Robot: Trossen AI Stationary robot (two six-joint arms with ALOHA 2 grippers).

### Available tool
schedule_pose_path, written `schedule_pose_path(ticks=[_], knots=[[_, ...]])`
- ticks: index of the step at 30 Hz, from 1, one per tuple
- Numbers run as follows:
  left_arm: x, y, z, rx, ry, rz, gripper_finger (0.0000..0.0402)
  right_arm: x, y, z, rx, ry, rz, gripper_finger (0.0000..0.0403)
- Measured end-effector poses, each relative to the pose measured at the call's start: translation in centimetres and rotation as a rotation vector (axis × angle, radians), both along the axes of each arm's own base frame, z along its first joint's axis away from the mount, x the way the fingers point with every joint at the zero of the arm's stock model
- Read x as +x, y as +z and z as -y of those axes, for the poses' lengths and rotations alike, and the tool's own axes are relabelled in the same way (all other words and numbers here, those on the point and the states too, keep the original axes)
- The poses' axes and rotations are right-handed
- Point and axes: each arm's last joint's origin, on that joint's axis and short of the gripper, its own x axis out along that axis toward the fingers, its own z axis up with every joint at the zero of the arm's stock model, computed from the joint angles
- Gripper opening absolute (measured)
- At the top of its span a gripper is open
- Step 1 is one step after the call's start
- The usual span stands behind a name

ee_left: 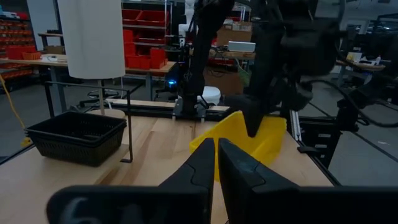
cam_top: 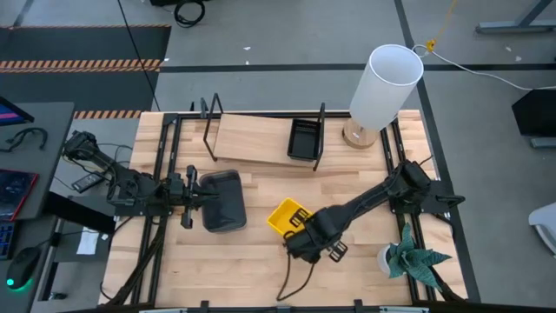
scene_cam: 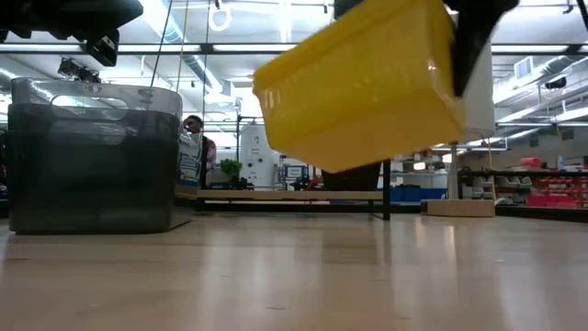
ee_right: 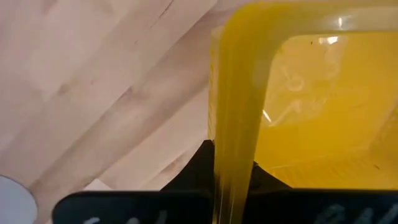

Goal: Stack baskets on shelf by color
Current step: Put the stacked yellow baskets on the shelf

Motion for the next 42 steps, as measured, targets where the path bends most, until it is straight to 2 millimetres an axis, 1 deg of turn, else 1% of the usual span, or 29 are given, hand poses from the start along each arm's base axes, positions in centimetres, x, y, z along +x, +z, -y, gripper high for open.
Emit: schedule_pose_path(ticks=[3,8,14,18,25,29,35,42], knots=[[0.0,0.0,0.0,0.0,0.0,0.0,0.0029,0.7,1.1,0.8,0.044,-0.029,0.017,0.001],[0.0,0.0,0.0,0.0,0.0,0.0,0.0036,1.9,2.9,2.6,0.07,-0.083,0.065,0.001],[0.0,0.0,0.0,0.0,0.0,0.0,0.0031,3.3,4.8,5.4,0.014,-0.163,0.165,0.001],[0.0,0.0,0.0,0.0,0.0,0.0,0.0026,4.3,5.6,8.0,-0.026,-0.246,0.233,0.001],[0.0,0.0,0.0,0.0,0.0,0.0,0.0032,6.0,6.1,13.0,-0.054,-0.542,0.367,0.001],[0.0,0.0,0.0,0.0,-0.001,0.0,0.0036,6.6,6.3,15.4,-0.072,-0.646,0.432,0.001],[0.0,0.0,0.0,0.0,0.0,0.0,0.0029,7.9,7.0,18.8,-0.024,-0.777,0.585,0.001],[0.0,0.0,0.0,0.0,0.0,0.0,0.0028,8.6,7.3,24.3,0.053,-0.882,0.693,0.001]])
